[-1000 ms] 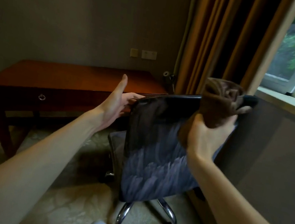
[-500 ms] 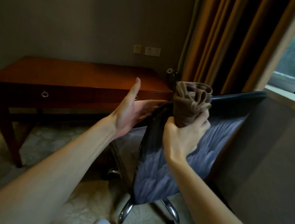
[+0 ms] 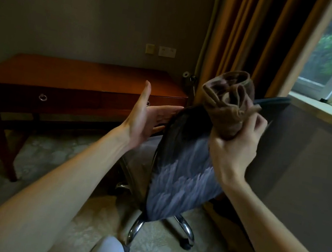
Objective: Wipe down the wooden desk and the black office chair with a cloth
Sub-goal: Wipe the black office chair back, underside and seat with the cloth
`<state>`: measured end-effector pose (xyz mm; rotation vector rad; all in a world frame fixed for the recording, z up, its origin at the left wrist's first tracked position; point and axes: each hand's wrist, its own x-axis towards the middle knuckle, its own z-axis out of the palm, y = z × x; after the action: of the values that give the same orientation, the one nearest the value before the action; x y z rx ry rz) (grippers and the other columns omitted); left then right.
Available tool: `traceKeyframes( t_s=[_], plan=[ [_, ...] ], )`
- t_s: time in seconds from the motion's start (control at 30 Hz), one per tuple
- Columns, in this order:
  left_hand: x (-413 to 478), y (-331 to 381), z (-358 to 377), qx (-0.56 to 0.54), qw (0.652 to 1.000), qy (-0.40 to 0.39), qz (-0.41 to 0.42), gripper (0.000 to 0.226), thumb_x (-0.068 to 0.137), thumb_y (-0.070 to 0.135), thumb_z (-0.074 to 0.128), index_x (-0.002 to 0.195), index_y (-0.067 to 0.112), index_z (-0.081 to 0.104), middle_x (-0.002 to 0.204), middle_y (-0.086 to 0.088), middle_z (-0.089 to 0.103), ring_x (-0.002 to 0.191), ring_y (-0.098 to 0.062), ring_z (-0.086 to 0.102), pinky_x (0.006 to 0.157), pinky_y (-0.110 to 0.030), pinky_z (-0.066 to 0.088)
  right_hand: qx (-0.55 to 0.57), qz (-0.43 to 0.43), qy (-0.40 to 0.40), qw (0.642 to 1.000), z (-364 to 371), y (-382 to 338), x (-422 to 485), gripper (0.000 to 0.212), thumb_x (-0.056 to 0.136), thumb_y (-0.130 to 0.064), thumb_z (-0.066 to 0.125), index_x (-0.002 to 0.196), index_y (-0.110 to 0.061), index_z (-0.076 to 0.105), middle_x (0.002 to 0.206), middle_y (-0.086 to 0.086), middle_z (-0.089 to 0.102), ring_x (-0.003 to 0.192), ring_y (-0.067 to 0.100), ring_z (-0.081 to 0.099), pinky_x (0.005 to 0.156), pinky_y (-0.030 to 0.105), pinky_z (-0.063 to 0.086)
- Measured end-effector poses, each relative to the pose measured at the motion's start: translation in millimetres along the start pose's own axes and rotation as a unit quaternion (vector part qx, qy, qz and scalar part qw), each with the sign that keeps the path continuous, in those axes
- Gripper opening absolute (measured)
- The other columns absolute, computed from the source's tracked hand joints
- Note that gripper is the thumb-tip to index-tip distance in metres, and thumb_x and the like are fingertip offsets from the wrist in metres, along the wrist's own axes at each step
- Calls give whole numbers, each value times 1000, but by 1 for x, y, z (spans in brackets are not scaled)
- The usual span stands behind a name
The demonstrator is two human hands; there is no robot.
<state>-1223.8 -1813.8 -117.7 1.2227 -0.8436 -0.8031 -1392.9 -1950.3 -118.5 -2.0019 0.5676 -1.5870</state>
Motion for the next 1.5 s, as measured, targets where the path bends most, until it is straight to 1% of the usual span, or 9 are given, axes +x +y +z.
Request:
traceKeyframes(
  t_s=[0.13,0.3,0.43,0.67,0.83,0.97,1.1,1.37,1.5],
  plan=[
    [-2,0,4,-9,1000,-3,-3,113,88,89,1,136,12,67,139,-5,67,136,-21,55,126,-52,16,-149,-56,-94,983,26,-4,-4,81,77,-28,75,149,-37,38,140,9,38,126,32,43,77,40,45],
    [-7,-1,-8,-54,998,-27,-11,108,86,92,10,142,16,62,145,-12,61,139,-31,54,124,-57,25,-169,-133,-109,970,59,6,-45,73,82,-42,63,150,-32,40,138,15,36,124,39,40,70,48,53],
    [-7,-3,-29,-61,997,-24,-27,114,81,97,12,149,15,52,147,-14,59,138,-32,55,116,-59,36,-256,-304,-214,892,68,23,-56,71,75,-31,78,141,-22,56,129,20,48,111,39,44,75,49,56],
    [-2,-4,-44,-59,995,82,-11,109,87,91,12,125,9,73,133,-21,68,129,-38,61,117,-62,33,-232,-380,-219,868,41,4,-30,65,85,-44,60,145,-23,50,130,16,47,116,35,47,74,45,55],
    [-2,-13,-44,-61,993,96,12,107,91,86,7,126,11,74,137,-17,66,137,-39,53,122,-64,24,-228,-342,-74,909,36,-16,2,68,88,-41,67,151,-31,41,135,14,37,120,35,41,82,45,47],
    [-7,-15,-45,-140,983,116,30,94,92,85,27,115,10,79,129,-22,69,123,-39,65,112,-57,44,-306,-354,-111,877,75,-23,-17,57,91,-26,65,146,-30,53,138,19,54,122,41,46,98,52,40],
    [-10,-9,-49,-165,975,142,40,90,90,85,34,114,12,80,124,-22,72,116,-37,70,90,-49,60,-303,-334,-113,885,97,-21,-27,54,89,-27,63,143,-30,55,141,17,45,124,39,38,99,53,37],
    [-7,-13,-65,-1,960,273,68,37,103,46,48,97,31,81,110,1,78,102,-13,74,88,-36,52,-364,-426,-298,772,102,-3,-52,46,90,-24,44,131,-29,63,131,13,56,115,36,53,96,48,43],
    [-8,-18,-76,2,962,264,73,31,108,32,45,111,26,75,114,0,77,108,-17,73,80,-29,57,-296,-418,-245,823,84,0,-49,47,91,-21,51,136,-22,63,122,19,61,108,39,56,86,46,44]
  ],
)
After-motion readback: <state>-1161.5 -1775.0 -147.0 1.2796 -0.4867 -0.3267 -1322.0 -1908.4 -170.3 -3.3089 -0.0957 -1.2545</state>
